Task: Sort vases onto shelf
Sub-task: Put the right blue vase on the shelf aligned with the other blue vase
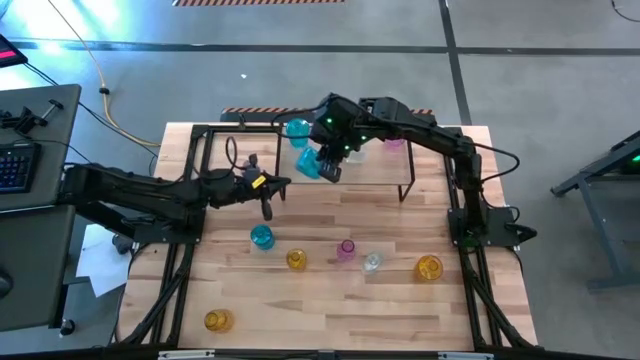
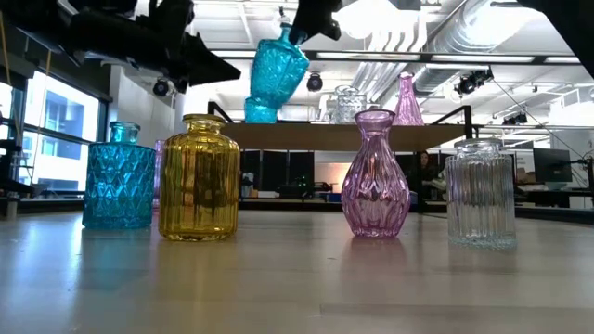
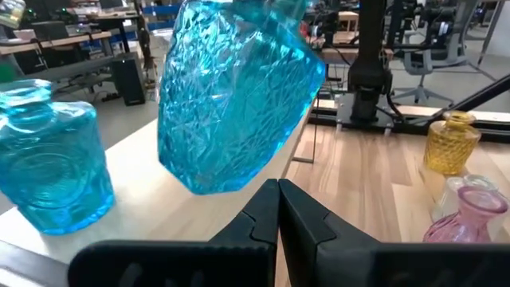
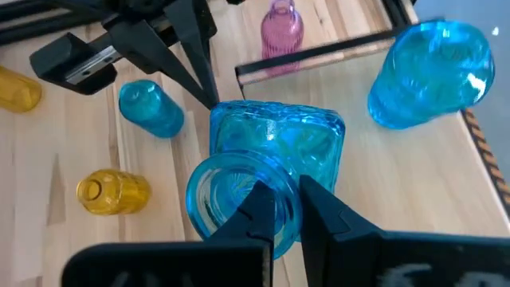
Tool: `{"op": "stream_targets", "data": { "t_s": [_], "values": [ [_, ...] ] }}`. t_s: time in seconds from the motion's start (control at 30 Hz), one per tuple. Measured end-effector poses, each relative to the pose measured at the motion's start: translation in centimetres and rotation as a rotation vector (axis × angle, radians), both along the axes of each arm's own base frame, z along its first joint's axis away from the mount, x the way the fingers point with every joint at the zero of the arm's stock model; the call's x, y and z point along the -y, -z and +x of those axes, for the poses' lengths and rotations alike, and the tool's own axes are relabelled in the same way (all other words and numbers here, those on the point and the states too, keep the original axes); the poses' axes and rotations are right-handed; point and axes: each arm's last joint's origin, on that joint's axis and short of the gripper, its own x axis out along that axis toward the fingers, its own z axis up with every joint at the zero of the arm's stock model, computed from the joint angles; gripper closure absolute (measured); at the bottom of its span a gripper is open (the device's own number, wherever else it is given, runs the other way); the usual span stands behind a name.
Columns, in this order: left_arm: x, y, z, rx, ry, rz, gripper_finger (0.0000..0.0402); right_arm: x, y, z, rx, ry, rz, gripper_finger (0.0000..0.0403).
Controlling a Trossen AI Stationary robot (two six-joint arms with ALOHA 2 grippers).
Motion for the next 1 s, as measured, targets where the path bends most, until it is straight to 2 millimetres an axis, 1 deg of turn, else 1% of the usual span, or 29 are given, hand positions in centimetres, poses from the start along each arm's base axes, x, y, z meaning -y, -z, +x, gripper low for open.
{"op": "stream_targets", "data": {
  "t_s": [0.1, 0.27, 0.43, 0.57, 0.77, 1.0],
  "values": [
    [0.0, 0.3, 0.5, 0.007, 0.0, 0.005, 0.0401, 0.0, 0.5, -0.1, -0.034, 0.007, 0.012, 0.0396],
    [-0.1, 0.8, 1.1, 0.002, 0.004, 0.041, 0.0401, 0.2, 0.5, -0.2, -0.029, -0.004, 0.043, 0.0396],
    [-0.1, 0.8, 1.7, 0.01, 0.007, 0.071, 0.0401, 1.2, 0.5, -0.5, -0.02, -0.001, 0.13, 0.0396],
    [-0.2, 0.8, 2.4, -0.005, 0.008, 0.082, 0.0401, 1.8, 0.5, -0.6, -0.012, 0.014, 0.123, 0.0396],
    [-0.3, 1.6, 3.6, -0.06, 0.012, 0.096, 0.0401, 2.5, 0.6, -0.9, -0.024, 0.018, 0.154, 0.0396],
    [-0.3, 1.8, 4.4, -0.077, 0.008, 0.103, 0.0401, 4.1, 1.0, -1.5, -0.048, 0.059, 0.173, 0.0396]
  ]
}}
